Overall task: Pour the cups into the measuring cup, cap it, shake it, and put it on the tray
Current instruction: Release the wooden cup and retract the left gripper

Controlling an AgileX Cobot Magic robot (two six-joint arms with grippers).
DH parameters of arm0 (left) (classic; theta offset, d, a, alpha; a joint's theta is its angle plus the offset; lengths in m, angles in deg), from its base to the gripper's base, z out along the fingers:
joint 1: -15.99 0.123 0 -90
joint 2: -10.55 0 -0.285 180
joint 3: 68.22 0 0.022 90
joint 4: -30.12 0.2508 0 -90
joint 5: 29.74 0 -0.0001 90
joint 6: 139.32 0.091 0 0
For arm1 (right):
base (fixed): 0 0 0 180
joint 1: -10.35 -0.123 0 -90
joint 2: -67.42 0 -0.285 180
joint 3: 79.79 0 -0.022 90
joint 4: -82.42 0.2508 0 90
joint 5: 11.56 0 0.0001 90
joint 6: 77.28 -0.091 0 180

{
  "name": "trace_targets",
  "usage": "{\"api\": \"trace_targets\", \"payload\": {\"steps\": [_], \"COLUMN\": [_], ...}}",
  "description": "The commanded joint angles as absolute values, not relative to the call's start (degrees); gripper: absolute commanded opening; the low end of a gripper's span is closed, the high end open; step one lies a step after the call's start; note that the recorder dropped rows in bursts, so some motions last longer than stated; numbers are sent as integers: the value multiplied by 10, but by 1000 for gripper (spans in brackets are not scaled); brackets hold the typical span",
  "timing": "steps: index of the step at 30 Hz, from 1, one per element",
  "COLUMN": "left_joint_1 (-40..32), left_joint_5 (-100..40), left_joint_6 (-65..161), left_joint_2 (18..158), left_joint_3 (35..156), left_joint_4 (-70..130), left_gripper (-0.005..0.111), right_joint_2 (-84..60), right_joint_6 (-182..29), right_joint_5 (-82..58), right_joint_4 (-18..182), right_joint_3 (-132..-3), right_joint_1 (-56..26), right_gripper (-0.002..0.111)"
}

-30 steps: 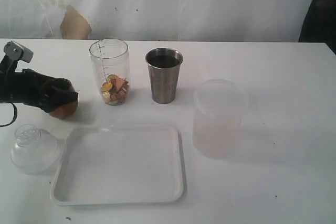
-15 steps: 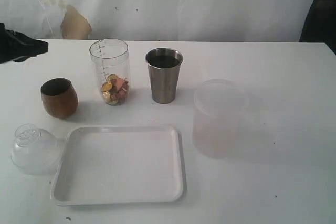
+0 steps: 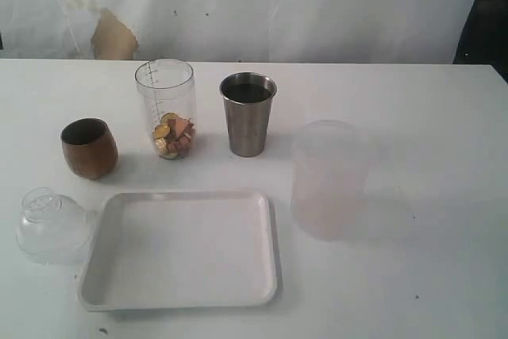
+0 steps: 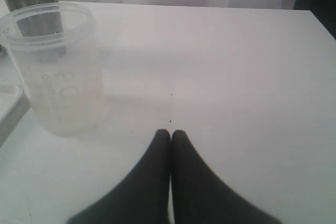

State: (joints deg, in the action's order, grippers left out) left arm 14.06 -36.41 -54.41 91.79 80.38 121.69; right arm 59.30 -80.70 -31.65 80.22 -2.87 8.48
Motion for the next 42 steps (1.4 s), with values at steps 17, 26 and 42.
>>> {"api": "trace_targets", "payload": {"steps": [17, 26, 42], "left_joint_1": [42, 42, 42], "left_joint_5": [-698, -561, -452], "left_joint_6": [273, 171, 90], "left_joint_2": [766, 558, 183], "left_joint_3": [842, 685, 494], "left_joint_4": [414, 391, 396], "left_gripper": [0, 0, 0], "right_joint_2": [596, 596, 596], "right_joint_6": [-807, -807, -805], "right_joint_5": [-316, -316, -233], "right_joint_4": [802, 802, 799], "right_joint_3": [-26, -26, -26], "right_joint_1": [86, 86, 86], "right_gripper": [0, 0, 0]}}
